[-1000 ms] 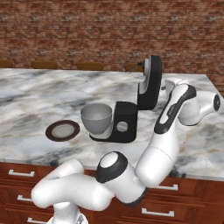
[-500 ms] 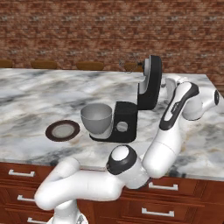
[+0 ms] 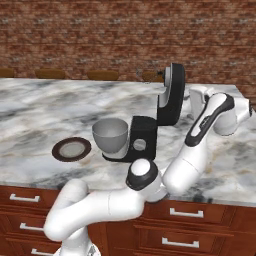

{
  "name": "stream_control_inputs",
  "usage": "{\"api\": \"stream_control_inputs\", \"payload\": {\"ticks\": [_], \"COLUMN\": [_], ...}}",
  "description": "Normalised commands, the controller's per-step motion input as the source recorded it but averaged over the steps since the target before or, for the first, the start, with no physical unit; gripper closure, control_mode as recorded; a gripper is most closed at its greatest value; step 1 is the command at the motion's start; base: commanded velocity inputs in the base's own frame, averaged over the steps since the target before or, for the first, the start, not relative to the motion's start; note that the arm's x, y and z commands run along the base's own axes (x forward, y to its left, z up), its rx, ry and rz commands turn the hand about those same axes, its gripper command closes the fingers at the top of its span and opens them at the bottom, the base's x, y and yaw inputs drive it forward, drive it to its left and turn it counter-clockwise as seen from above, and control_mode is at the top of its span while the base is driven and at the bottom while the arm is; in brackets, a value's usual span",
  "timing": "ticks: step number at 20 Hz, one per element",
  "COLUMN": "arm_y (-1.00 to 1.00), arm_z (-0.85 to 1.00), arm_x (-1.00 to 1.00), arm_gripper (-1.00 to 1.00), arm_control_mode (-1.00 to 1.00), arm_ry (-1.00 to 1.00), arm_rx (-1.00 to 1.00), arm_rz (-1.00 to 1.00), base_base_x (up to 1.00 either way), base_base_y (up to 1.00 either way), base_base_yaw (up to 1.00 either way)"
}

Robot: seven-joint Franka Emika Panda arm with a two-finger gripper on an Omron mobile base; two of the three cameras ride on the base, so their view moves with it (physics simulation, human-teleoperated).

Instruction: Add butter and sugar cubes to the stand mixer bowl and then turn on the stand mixer to begin making frosting.

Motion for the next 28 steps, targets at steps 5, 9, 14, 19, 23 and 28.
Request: {"api": "stream_control_inputs", "payload": {"ticks": [5, 9, 14, 19, 23, 28], "arm_y": [0.43, 0.93, 1.00, 1.00, 1.00, 0.89], "arm_z": [0.11, 0.08, 0.01, 0.00, -0.08, -0.31], "arm_x": [-0.52, -0.69, -0.79, -0.95, -1.00, -1.00], "arm_gripper": [-1.00, -1.00, -1.00, -1.00, -1.00, -1.00], "arm_control_mode": [-1.00, -1.00, -1.00, -1.00, -1.00, -1.00], "arm_ry": [-0.11, -0.16, -0.19, -0.27, -0.32, -0.34], "arm_rx": [-0.05, -0.20, -0.38, -0.52, -0.55, -0.50], "arm_rz": [0.27, 0.28, 0.28, 0.29, 0.27, 0.22], "base_base_x": [0.00, 0.00, 0.00, 0.00, 0.00, 0.00], "base_base_y": [0.00, 0.00, 0.00, 0.00, 0.00, 0.00], "base_base_yaw": [0.00, 0.00, 0.00, 0.00, 0.00, 0.00]}}
